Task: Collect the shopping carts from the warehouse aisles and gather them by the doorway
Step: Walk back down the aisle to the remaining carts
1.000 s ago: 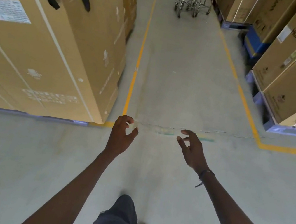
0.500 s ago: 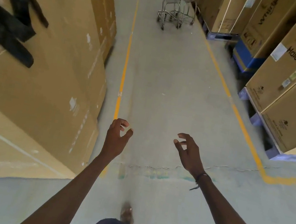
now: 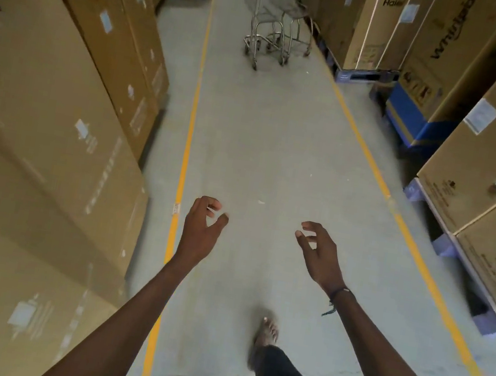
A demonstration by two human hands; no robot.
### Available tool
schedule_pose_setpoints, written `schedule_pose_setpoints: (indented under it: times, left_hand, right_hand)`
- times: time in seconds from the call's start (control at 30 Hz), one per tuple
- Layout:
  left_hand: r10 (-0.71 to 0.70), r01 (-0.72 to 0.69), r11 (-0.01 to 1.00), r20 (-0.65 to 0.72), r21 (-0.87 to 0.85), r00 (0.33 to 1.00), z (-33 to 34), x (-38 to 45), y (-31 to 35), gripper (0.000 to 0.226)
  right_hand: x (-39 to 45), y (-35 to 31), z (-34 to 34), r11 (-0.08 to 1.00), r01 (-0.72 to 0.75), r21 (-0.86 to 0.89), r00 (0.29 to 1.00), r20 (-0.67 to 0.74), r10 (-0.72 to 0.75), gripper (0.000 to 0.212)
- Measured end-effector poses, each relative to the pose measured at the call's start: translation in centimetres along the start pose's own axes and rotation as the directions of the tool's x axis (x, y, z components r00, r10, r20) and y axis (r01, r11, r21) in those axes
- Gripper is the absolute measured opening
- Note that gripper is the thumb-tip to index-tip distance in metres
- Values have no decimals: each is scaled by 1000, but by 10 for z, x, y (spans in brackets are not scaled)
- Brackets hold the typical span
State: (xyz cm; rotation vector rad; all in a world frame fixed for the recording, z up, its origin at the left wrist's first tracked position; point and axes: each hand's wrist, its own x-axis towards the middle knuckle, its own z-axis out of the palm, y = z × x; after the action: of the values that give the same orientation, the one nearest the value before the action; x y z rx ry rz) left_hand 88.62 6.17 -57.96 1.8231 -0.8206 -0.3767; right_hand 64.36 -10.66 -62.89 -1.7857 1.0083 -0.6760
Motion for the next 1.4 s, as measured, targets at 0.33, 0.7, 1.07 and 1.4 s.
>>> schedule_pose_setpoints:
  times: [0.33, 0.7, 1.07, 1.4]
  left_hand:
    - [-17, 17, 1000, -74, 2, 997, 85, 268, 42, 19]
    - [-50, 42, 995, -88, -89, 995, 173, 579, 3, 17]
    - [-47, 41, 996, -64, -80, 997, 225, 921, 21, 18]
    - [-36, 30, 998, -139, -47, 990, 299, 1210, -1, 16]
  right_hand:
    - [295, -28, -27, 999, 42, -15, 999, 31, -42, 15]
    - [620, -12, 12, 997, 61, -57, 995, 78, -57, 19]
    - [947, -45, 31, 999, 25, -34, 1000, 6, -25, 19]
    - [1268, -44, 68, 996, 88, -17, 992, 91, -86, 23]
